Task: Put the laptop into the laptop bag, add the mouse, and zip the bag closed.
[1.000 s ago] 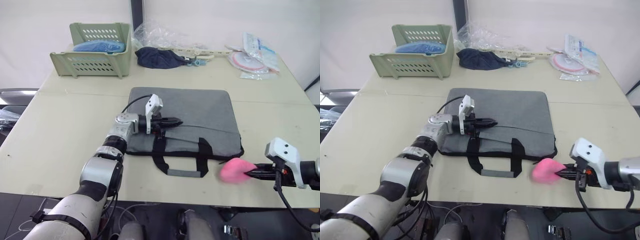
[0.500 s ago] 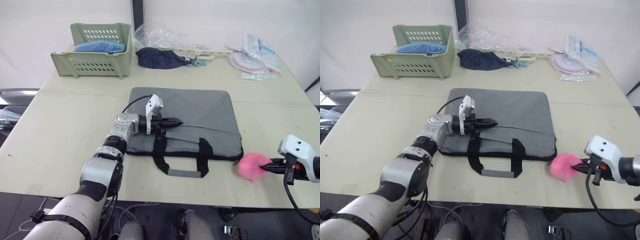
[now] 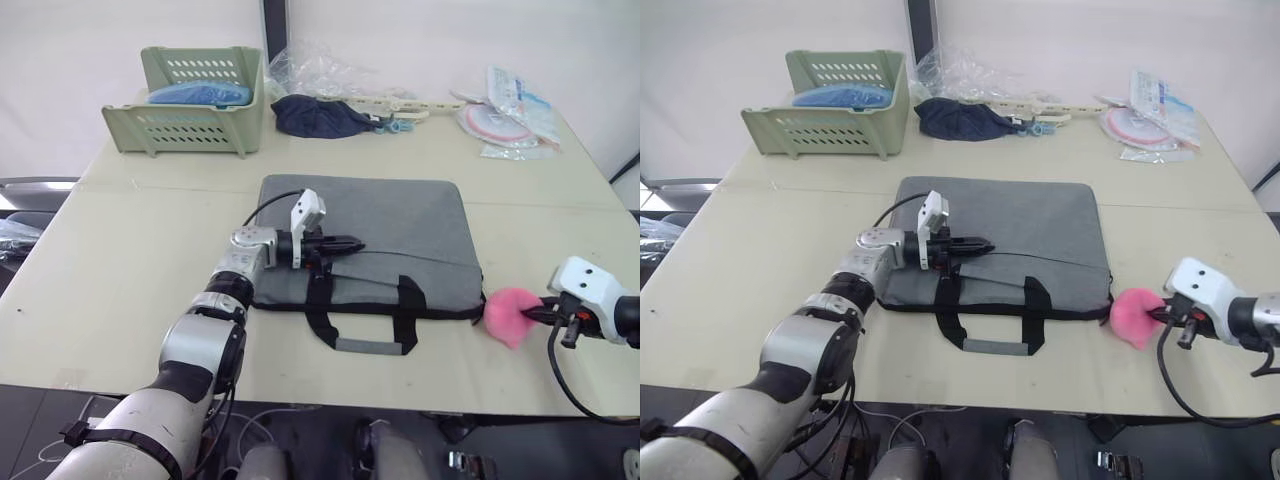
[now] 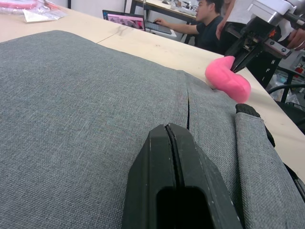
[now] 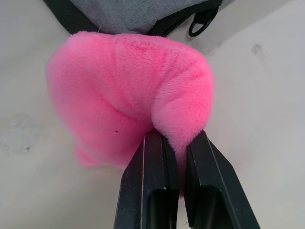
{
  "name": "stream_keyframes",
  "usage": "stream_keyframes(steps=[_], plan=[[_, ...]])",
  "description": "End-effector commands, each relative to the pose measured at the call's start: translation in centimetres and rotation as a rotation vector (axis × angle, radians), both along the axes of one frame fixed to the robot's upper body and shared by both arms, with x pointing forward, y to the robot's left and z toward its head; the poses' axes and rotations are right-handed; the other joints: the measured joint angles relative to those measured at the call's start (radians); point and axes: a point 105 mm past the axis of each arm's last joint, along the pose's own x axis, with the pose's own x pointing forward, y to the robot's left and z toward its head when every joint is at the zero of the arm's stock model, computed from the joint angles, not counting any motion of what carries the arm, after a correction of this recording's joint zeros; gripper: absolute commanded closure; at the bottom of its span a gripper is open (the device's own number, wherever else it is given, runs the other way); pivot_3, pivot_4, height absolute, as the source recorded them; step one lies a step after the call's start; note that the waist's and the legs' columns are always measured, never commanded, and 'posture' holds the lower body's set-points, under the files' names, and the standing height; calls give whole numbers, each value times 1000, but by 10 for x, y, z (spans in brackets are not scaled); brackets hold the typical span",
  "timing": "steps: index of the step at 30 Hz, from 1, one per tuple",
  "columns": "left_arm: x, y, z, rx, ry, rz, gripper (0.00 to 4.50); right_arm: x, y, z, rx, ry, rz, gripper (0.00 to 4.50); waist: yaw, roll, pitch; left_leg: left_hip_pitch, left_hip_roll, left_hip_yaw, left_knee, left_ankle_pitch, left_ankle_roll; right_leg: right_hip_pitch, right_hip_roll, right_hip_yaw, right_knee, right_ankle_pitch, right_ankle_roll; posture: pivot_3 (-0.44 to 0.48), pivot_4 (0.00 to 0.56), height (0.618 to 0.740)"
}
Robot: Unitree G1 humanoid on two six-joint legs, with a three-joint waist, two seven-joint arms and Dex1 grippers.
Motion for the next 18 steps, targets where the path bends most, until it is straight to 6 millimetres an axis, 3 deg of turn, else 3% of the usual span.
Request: stream_keyframes(steps=[1,6,12,18], plan=[[-13,12,-50,112,161,19,4500,2,-16,0,-48,-23,-71,3218,0,0,0,0,0,0,0,0,0,0,0,0,0,0,0,0,150,740],[-13,13,-50,113,161,18,4500,3,-18,0,-48,-41,-85,875,-6,0,0,0,0,0,0,0,0,0,0,0,0,0,0,0,150,740],[-14,12,-51,111,164,14,4500,9,-17,16,-39,-134,-119,875,-6,0,-1,0,0,0,0,0,0,0,0,0,1,0,0,0,150,740],[-15,11,-52,111,167,8,4500,-3,-22,36,-143,-167,-91,875,-5,1,-2,0,0,0,0,0,0,0,0,0,0,0,0,0,150,740]])
